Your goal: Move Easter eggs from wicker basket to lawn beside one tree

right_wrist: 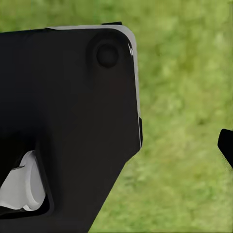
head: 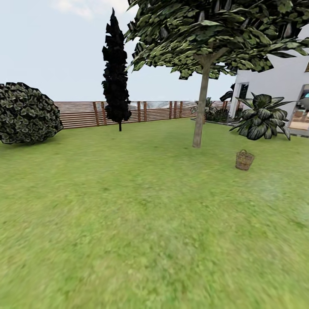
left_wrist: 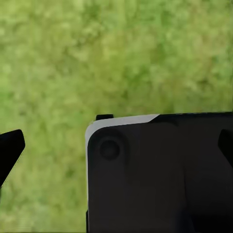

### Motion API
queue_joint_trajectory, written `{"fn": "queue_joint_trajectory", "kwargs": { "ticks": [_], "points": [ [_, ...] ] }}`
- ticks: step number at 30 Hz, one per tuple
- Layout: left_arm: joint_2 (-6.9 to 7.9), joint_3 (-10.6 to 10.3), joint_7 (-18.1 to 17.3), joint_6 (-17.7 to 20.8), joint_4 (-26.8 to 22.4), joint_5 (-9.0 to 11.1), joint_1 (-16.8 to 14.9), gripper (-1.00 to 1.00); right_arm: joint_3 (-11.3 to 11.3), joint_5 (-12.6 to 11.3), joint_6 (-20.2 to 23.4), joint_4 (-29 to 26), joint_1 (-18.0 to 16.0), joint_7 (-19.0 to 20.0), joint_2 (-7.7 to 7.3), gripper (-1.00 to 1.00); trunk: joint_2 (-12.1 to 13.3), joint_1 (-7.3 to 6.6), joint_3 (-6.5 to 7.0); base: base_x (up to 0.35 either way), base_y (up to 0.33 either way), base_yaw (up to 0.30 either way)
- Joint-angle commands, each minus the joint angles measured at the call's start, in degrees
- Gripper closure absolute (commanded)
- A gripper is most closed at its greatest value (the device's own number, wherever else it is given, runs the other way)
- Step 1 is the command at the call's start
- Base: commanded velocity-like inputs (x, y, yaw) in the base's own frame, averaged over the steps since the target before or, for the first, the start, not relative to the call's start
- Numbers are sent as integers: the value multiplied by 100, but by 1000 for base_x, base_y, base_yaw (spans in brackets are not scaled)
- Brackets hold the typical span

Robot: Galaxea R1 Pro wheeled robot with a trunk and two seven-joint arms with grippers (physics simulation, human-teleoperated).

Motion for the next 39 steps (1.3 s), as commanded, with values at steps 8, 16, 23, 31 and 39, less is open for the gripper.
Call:
{"fn": "queue_joint_trajectory", "kwargs": {
  "ticks": [8, 16, 23, 31, 39],
  "points": [
    [0, -10, -2, -21, 6, -5, -2, -100, -47, -5, -23, 1, -1, -2, -4, -100, -2, 5, -1, 336, 0, 0],
    [0, -10, -2, -20, 6, -5, -2, -100, -54, -16, -23, 0, -2, -2, 0, -100, -2, 5, -1, 336, 0, 0],
    [0, -10, -2, -19, 6, -5, -2, -100, -54, -23, -24, 0, -2, -2, 22, -100, -2, 5, -1, 336, 0, 0],
    [0, -10, -2, -19, 6, -5, -2, -100, -60, -32, -24, 2, -2, -2, 14, -100, -2, 5, -1, 336, 0, -66],
    [0, -10, -2, -19, 6, -5, -2, -100, -56, -33, -24, 7, -3, -2, 10, -100, -2, 5, -1, 336, 0, -244]
  ]
}}
